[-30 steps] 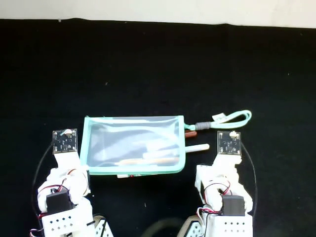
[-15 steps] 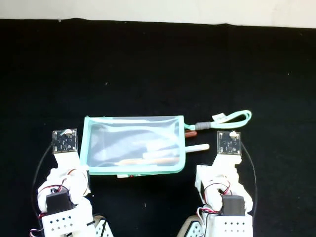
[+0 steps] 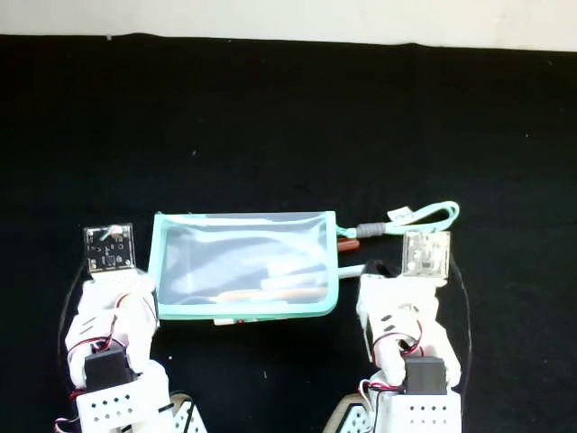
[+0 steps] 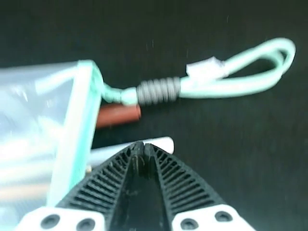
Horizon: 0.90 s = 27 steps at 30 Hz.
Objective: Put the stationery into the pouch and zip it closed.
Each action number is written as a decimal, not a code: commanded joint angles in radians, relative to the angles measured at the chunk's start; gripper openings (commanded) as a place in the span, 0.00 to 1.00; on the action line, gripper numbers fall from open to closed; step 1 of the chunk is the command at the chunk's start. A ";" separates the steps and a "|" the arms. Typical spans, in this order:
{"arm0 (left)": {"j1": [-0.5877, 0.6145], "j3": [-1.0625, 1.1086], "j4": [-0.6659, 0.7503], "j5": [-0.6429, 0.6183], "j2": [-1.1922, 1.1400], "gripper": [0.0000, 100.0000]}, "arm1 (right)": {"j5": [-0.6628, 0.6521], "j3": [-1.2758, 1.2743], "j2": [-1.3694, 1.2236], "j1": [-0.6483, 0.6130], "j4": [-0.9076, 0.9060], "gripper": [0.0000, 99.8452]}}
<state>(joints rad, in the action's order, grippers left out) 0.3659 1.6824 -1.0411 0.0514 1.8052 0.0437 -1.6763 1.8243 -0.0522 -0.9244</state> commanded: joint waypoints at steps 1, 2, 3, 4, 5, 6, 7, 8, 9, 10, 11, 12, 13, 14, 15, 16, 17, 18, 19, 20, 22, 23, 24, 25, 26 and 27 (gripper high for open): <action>-0.024 -0.007 0.051 -0.008 0.008 0.01 | 0.011 -0.134 0.010 -0.008 0.061 0.01; -0.031 -0.021 0.049 -0.009 0.008 0.01 | 0.011 -0.125 0.007 -0.008 0.058 0.01; -0.042 -0.038 0.046 -0.009 0.008 0.01 | 0.011 -0.113 0.005 -0.008 0.045 0.01; -0.056 -0.058 0.028 -0.009 0.008 0.01 | 0.011 -0.090 0.007 -0.008 0.016 0.01; -0.071 -0.085 0.005 -0.009 0.008 0.01 | 0.011 -0.059 0.007 -0.008 -0.015 0.01; -0.091 -0.117 -0.021 -0.009 0.008 0.01 | 0.011 -0.019 0.005 -0.010 -0.053 0.01; -0.110 -0.148 -0.049 -0.009 0.008 0.01 | 0.011 0.021 0.004 -0.010 -0.090 0.01; -0.131 -0.182 -0.075 -0.011 0.008 0.01 | 0.011 0.064 0.004 -0.010 -0.127 0.01; -0.151 -0.214 -0.100 -0.011 0.008 0.01 | 0.011 0.102 0.004 -0.010 -0.159 0.01; -0.171 -0.246 -0.123 -0.011 0.007 0.01 | 0.011 0.139 0.002 -0.010 -0.188 0.01; -0.186 -0.278 -0.144 -0.011 0.007 0.01 | 0.011 0.171 0.002 -0.010 -0.213 0.01; -0.202 -0.309 -0.164 -0.011 0.007 0.01 | 0.011 0.200 0.002 -0.010 -0.236 0.01; -0.214 -0.343 -0.183 -0.011 0.007 0.01 | 0.011 0.228 0.002 -0.010 -0.259 0.01; -0.228 -0.374 -0.204 -0.011 0.007 0.01 | 0.009 0.257 0.002 -0.010 -0.283 0.01; -0.239 -0.404 -0.230 -0.011 0.007 0.01 | 0.009 0.285 0.002 -0.010 -0.308 0.01; -0.248 -0.435 -0.256 -0.011 0.007 0.01 | 0.008 0.314 0.002 -0.010 -0.332 0.01; -0.255 -0.463 -0.278 -0.011 0.007 0.01 | 0.006 0.340 0.002 -0.010 -0.349 0.01; -0.263 -0.489 -0.295 -0.011 0.007 0.01 | 0.006 0.361 0.002 -0.010 -0.364 0.01; -0.272 -0.513 -0.308 -0.011 0.007 0.01 | 0.006 0.378 0.001 -0.010 -0.367 0.01; -0.278 -0.536 -0.319 -0.011 0.005 0.01 | 0.005 0.397 0.001 -0.010 -0.369 0.01; -0.291 -0.584 -0.328 -0.012 0.005 0.01 | 0.005 0.435 0.001 -0.010 -0.375 0.01; -0.295 -0.604 -0.328 -0.012 0.004 0.01 | 0.005 0.458 -0.001 -0.010 -0.377 0.01; -0.295 -0.622 -0.328 -0.012 0.002 0.01 | 0.005 0.483 -0.013 -0.010 -0.383 0.01; -0.297 -0.639 -0.328 -0.012 -0.007 0.01 | 0.005 0.513 -0.033 -0.010 -0.397 0.01; -0.297 -0.661 -0.328 -0.012 -0.027 0.01 | 0.005 0.549 -0.065 -0.010 -0.415 0.01; -0.297 -0.682 -0.328 -0.012 -0.056 0.01 | 0.005 0.585 -0.105 -0.010 -0.433 0.01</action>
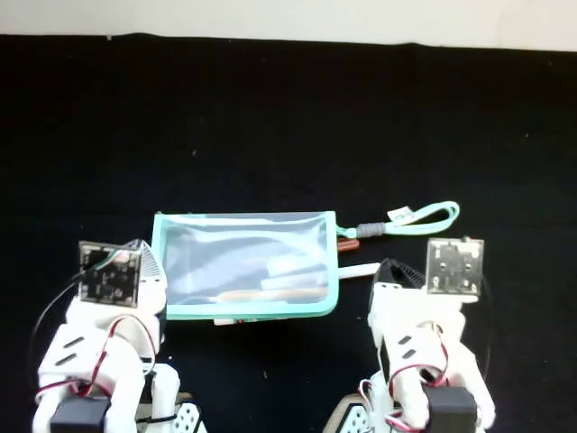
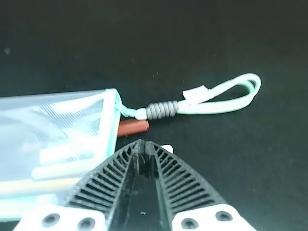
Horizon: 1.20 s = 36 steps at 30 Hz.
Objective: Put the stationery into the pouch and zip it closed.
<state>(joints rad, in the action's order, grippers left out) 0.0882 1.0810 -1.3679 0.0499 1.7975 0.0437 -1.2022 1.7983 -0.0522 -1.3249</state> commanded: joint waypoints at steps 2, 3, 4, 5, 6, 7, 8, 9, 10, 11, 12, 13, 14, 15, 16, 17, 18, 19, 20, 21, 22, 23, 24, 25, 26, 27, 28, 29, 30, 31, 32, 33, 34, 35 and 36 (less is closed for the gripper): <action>-0.019 -0.142 0.000 -0.011 -0.128 0.01 | 0.005 0.196 -0.179 -0.010 -0.070 0.01; -0.019 -0.176 0.005 -0.011 -0.174 0.01 | 0.005 0.242 -0.231 -0.010 -0.082 0.01; -0.019 -0.216 0.006 -0.011 -0.222 0.01 | 0.005 0.288 -0.285 -0.010 -0.090 0.01; -0.025 -0.259 0.006 -0.011 -0.272 0.01 | 0.005 0.337 -0.340 -0.010 -0.096 0.01; -0.035 -0.300 0.006 -0.011 -0.323 0.01 | 0.005 0.383 -0.394 -0.010 -0.096 0.01; -0.047 -0.341 0.006 -0.011 -0.374 0.01 | 0.005 0.426 -0.449 -0.010 -0.096 0.01; -0.062 -0.384 0.006 -0.011 -0.423 0.01 | 0.005 0.463 -0.503 -0.010 -0.096 0.01; -0.074 -0.424 0.006 -0.011 -0.475 0.01 | 0.005 0.499 -0.558 -0.010 -0.096 0.01; -0.088 -0.463 0.006 -0.011 -0.522 0.01 | 0.005 0.532 -0.607 -0.010 -0.096 0.01; -0.099 -0.498 0.006 -0.011 -0.573 0.01 | 0.005 0.562 -0.657 -0.010 -0.096 0.01; -0.105 -0.529 0.006 -0.011 -0.619 0.01 | 0.006 0.588 -0.704 -0.010 -0.096 0.01; -0.111 -0.561 0.006 -0.011 -0.665 0.01 | 0.008 0.613 -0.750 -0.010 -0.096 0.01; -0.113 -0.591 0.006 -0.011 -0.711 0.01 | 0.009 0.634 -0.789 -0.010 -0.096 0.01; -0.117 -0.619 0.006 -0.009 -0.756 0.01 | 0.008 0.651 -0.829 -0.010 -0.096 0.01; -0.117 -0.644 0.006 -0.009 -0.796 0.01 | 0.006 0.667 -0.865 -0.010 -0.096 0.01; -0.116 -0.668 0.008 -0.009 -0.834 0.01 | 0.006 0.679 -0.900 -0.010 -0.096 0.01; -0.116 -0.690 0.008 -0.009 -0.869 0.01 | 0.006 0.690 -0.932 -0.010 -0.096 0.01; -0.116 -0.708 0.008 -0.009 -0.905 0.01 | 0.008 0.696 -0.963 -0.010 -0.096 0.01; -0.116 -0.723 0.008 -0.008 -0.934 0.01 | 0.009 0.702 -0.990 -0.010 -0.096 0.01; -0.116 -0.737 0.008 -0.006 -0.964 0.01 | 0.008 0.708 -1.021 -0.010 -0.096 0.01; -0.116 -0.743 0.014 -0.002 -0.987 0.01 | 0.006 0.713 -1.049 -0.007 -0.096 0.01; -0.116 -0.743 0.034 -0.002 -1.009 0.01 | 0.006 0.716 -1.078 -0.007 -0.096 0.01; -0.116 -0.740 0.060 -0.002 -1.029 0.01 | 0.006 0.717 -1.104 -0.005 -0.093 0.01; -0.116 -0.740 0.086 -0.002 -1.049 0.01 | 0.006 0.725 -1.132 -0.005 -0.093 0.01; -0.116 -0.740 0.110 -0.002 -1.064 0.01 | 0.008 0.733 -1.159 -0.005 -0.091 0.01; -0.116 -0.740 0.127 -0.002 -1.078 0.01 | 0.009 0.743 -1.187 -0.004 -0.088 0.01; -0.117 -0.740 0.141 -0.002 -1.090 0.01 | 0.008 0.760 -1.213 -0.001 -0.088 0.01; -0.117 -0.740 0.150 -0.002 -1.102 0.03 | 0.009 0.779 -1.239 0.013 -0.087 0.01; -0.113 -0.740 0.150 0.000 -1.115 0.06 | 0.008 0.800 -1.265 0.027 -0.087 0.01; -0.113 -0.740 0.146 0.000 -1.129 0.09 | 0.006 0.825 -1.293 0.041 -0.081 0.01; -0.111 -0.740 0.141 0.000 -1.145 0.13 | 0.005 0.843 -1.319 0.061 -0.068 0.01; -0.111 -0.740 0.141 0.000 -1.162 0.16 | 0.005 0.862 -1.346 0.077 -0.056 0.01; -0.111 -0.740 0.141 -0.002 -1.182 0.19 | 0.003 0.877 -1.371 0.091 -0.044 0.01; -0.111 -0.740 0.138 -0.002 -1.202 0.21 | -0.015 0.888 -1.395 0.105 -0.028 0.02; -0.111 -0.740 0.129 -0.002 -1.224 0.21 | -0.048 0.891 -1.414 0.114 -0.013 0.03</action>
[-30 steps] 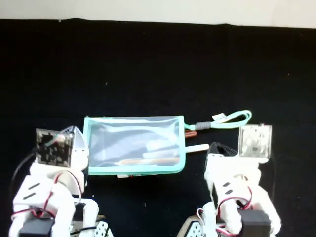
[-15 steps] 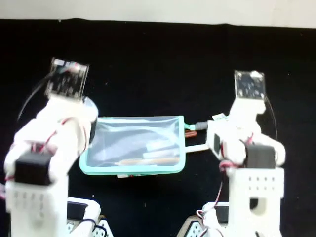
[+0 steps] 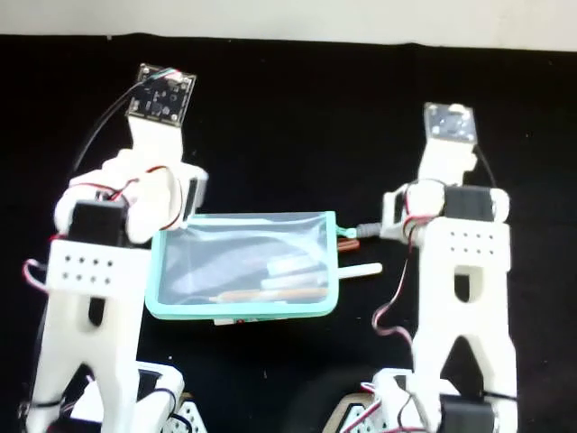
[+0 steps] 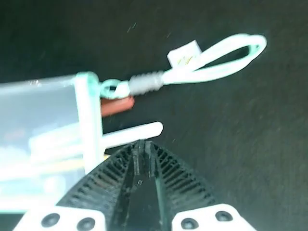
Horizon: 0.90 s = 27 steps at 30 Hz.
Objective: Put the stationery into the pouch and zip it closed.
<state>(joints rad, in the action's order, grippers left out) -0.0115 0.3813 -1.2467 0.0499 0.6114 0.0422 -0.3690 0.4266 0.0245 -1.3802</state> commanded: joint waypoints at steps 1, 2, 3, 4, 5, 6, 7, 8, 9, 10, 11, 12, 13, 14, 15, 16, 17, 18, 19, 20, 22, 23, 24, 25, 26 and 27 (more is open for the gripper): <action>-0.012 -0.041 -0.002 -0.002 -0.059 0.21 | -0.075 0.058 -0.064 0.048 0.058 0.05; -0.012 -0.041 -0.006 -0.002 -0.082 0.21 | -0.097 0.056 -0.081 0.054 0.071 0.07; -0.012 -0.041 -0.009 -0.002 -0.105 0.21 | -0.114 0.056 -0.094 0.061 0.085 0.10; -0.012 -0.041 -0.009 -0.002 -0.128 0.21 | -0.121 0.056 -0.110 0.067 0.099 0.12; -0.012 -0.041 -0.009 -0.002 -0.151 0.21 | -0.124 0.056 -0.124 0.073 0.114 0.13; -0.012 -0.041 -0.009 -0.002 -0.173 0.21 | -0.126 0.056 -0.136 0.079 0.128 0.15; -0.012 -0.041 -0.006 0.000 -0.196 0.21 | -0.126 0.056 -0.147 0.087 0.143 0.16; -0.012 -0.041 -0.003 0.000 -0.217 0.21 | -0.126 0.056 -0.159 0.094 0.157 0.16; -0.012 -0.041 -0.002 0.000 -0.240 0.21 | -0.126 0.056 -0.173 0.102 0.170 0.16; -0.012 -0.042 -0.002 0.000 -0.262 0.21 | -0.126 0.056 -0.186 0.113 0.185 0.16; -0.013 -0.042 -0.002 0.000 -0.283 0.21 | -0.127 0.056 -0.202 0.124 0.203 0.16; -0.013 -0.042 -0.002 0.000 -0.303 0.21 | -0.127 0.056 -0.217 0.133 0.223 0.16; -0.013 -0.042 -0.002 0.000 -0.325 0.21 | -0.127 0.056 -0.236 0.143 0.249 0.16; -0.013 -0.044 -0.002 0.000 -0.341 0.21 | -0.127 0.056 -0.254 0.154 0.277 0.16; -0.015 -0.045 -0.002 0.000 -0.357 0.21 | -0.127 0.056 -0.275 0.163 0.308 0.16; -0.015 -0.048 -0.002 0.002 -0.374 0.21 | -0.127 0.056 -0.295 0.174 0.338 0.16; -0.016 -0.050 -0.002 0.002 -0.389 0.21 | -0.127 0.056 -0.318 0.183 0.369 0.16; -0.016 -0.050 -0.002 0.002 -0.401 0.21 | -0.127 0.056 -0.341 0.189 0.394 0.16; -0.016 -0.050 -0.002 0.002 -0.412 0.21 | -0.129 0.059 -0.366 0.197 0.410 0.16; -0.016 -0.050 -0.002 0.002 -0.421 0.21 | -0.129 0.061 -0.389 0.203 0.424 0.16; -0.016 -0.050 -0.002 0.002 -0.438 0.21 | -0.130 0.067 -0.438 0.208 0.456 0.16; -0.016 -0.047 -0.002 0.002 -0.444 0.21 | -0.146 0.070 -0.463 0.209 0.479 0.16; -0.016 -0.045 -0.002 0.002 -0.452 0.21 | -0.164 0.073 -0.486 0.213 0.499 0.16; -0.016 -0.042 -0.002 0.002 -0.460 0.21 | -0.173 0.079 -0.507 0.216 0.521 0.16; -0.016 -0.042 -0.002 0.000 -0.467 0.21 | -0.170 0.087 -0.527 0.217 0.544 0.16; -0.015 -0.042 -0.002 0.000 -0.478 0.21 | -0.172 0.096 -0.547 0.219 0.559 0.16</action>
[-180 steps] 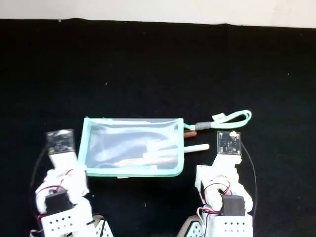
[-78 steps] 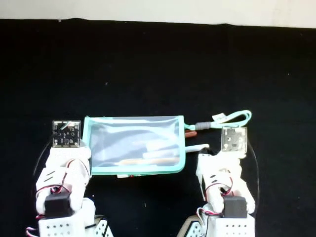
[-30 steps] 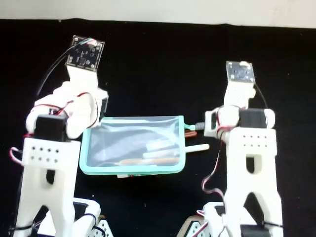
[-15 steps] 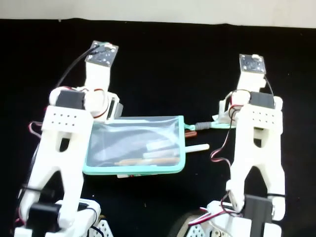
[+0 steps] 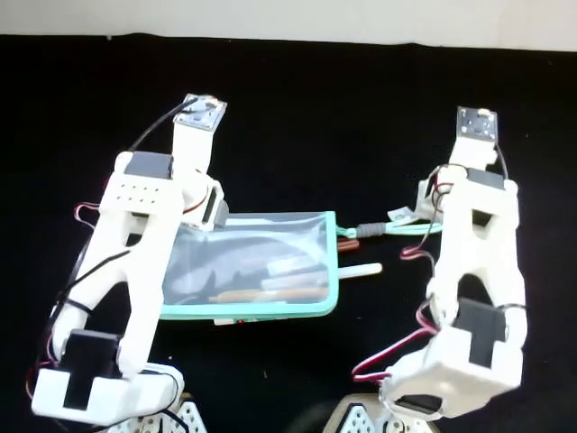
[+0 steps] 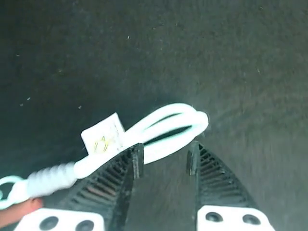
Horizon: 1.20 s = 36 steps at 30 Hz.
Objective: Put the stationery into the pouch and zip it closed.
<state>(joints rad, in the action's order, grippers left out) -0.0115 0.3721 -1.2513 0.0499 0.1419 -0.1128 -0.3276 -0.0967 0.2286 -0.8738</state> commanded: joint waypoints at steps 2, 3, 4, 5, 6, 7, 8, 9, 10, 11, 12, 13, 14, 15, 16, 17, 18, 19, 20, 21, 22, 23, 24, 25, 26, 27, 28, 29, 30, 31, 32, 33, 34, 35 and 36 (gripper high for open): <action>-0.013 -0.035 0.003 0.000 -0.031 0.21 | -0.017 0.077 -0.056 0.022 0.062 0.16; -0.012 -0.036 0.003 0.000 -0.044 0.21 | -0.017 0.090 -0.068 0.024 0.062 0.16; -0.012 -0.038 0.003 0.000 -0.056 0.21 | -0.018 0.102 -0.079 0.033 0.062 0.16; -0.012 -0.038 0.003 0.000 -0.067 0.21 | -0.018 0.111 -0.085 0.042 0.062 0.16; -0.012 -0.038 0.003 0.000 -0.079 0.21 | -0.020 0.122 -0.091 0.053 0.062 0.16; -0.012 -0.038 0.003 0.000 -0.090 0.21 | -0.020 0.131 -0.094 0.064 0.061 0.16; -0.012 -0.041 0.003 -0.002 -0.099 0.21 | -0.020 0.137 -0.096 0.073 0.059 0.16; -0.012 -0.042 0.003 -0.002 -0.107 0.21 | -0.020 0.139 -0.096 0.081 0.059 0.16; -0.012 -0.042 0.003 -0.002 -0.111 0.21 | -0.021 0.137 -0.096 0.085 0.059 0.16; -0.012 -0.042 0.003 -0.002 -0.113 0.21 | -0.021 0.137 -0.099 0.090 0.059 0.16; -0.012 -0.042 0.003 -0.002 -0.114 0.21 | -0.021 0.137 -0.101 0.091 0.061 0.16; -0.010 -0.042 0.003 -0.003 -0.114 0.21 | -0.021 0.134 -0.101 0.091 0.061 0.16; -0.010 -0.042 0.003 -0.003 -0.114 0.21 | -0.021 0.131 -0.101 0.091 0.061 0.16; -0.010 -0.042 0.003 -0.003 -0.114 0.21 | -0.021 0.131 -0.101 0.090 0.061 0.16; -0.010 -0.042 0.003 -0.003 -0.114 0.21 | -0.021 0.131 -0.101 0.090 0.061 0.16; -0.010 -0.042 0.003 -0.003 -0.114 0.21 | -0.021 0.130 -0.102 0.090 0.061 0.16; -0.010 -0.042 0.003 -0.003 -0.114 0.21 | -0.021 0.128 -0.102 0.090 0.061 0.16; -0.010 -0.042 0.003 -0.005 -0.114 0.21 | -0.021 0.125 -0.104 0.090 0.061 0.16; -0.010 -0.042 0.003 -0.005 -0.114 0.21 | -0.021 0.117 -0.113 0.090 0.062 0.16; -0.010 -0.042 0.003 -0.005 -0.116 0.21 | -0.021 0.113 -0.125 0.091 0.062 0.16; -0.010 -0.042 0.003 -0.005 -0.117 0.21 | -0.021 0.108 -0.142 0.091 0.062 0.16; -0.010 -0.042 0.003 -0.005 -0.117 0.21 | -0.021 0.105 -0.159 0.091 0.062 0.16; -0.010 -0.042 0.003 -0.005 -0.117 0.21 | -0.021 0.104 -0.179 0.091 0.062 0.16; -0.010 -0.042 0.003 -0.005 -0.117 0.21 | -0.021 0.108 -0.197 0.091 0.062 0.16; -0.010 -0.042 0.003 -0.005 -0.117 0.21 | -0.021 0.110 -0.209 0.091 0.062 0.16; -0.010 -0.042 0.003 -0.005 -0.117 0.21 | -0.021 0.110 -0.220 0.091 0.062 0.16; -0.010 -0.042 0.003 -0.005 -0.119 0.21 | -0.021 0.110 -0.225 0.091 0.062 0.16; -0.010 -0.042 0.003 -0.005 -0.119 0.21 | -0.021 0.110 -0.226 0.091 0.062 0.16; -0.010 -0.042 0.003 -0.005 -0.119 0.21 | -0.021 0.110 -0.226 0.091 0.059 0.16; -0.010 -0.042 0.003 -0.005 -0.119 0.21 | -0.021 0.110 -0.225 0.091 0.058 0.16; -0.010 -0.042 0.003 -0.005 -0.119 0.21 | -0.021 0.108 -0.225 0.093 0.053 0.16; -0.010 -0.042 0.003 -0.003 -0.119 0.21 | -0.021 0.110 -0.225 0.102 0.036 0.16; -0.010 -0.042 0.003 -0.003 -0.119 0.21 | -0.021 0.110 -0.223 0.111 0.021 0.16; -0.010 -0.042 0.003 -0.003 -0.119 0.21 | -0.021 0.111 -0.223 0.120 0.013 0.16; -0.010 -0.042 0.003 -0.003 -0.119 0.21 | -0.021 0.111 -0.223 0.127 0.010 0.16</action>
<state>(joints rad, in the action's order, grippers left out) -0.0115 0.3705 -1.2513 0.0483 0.0176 -0.1204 -0.2263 -0.3253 0.3222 -0.8385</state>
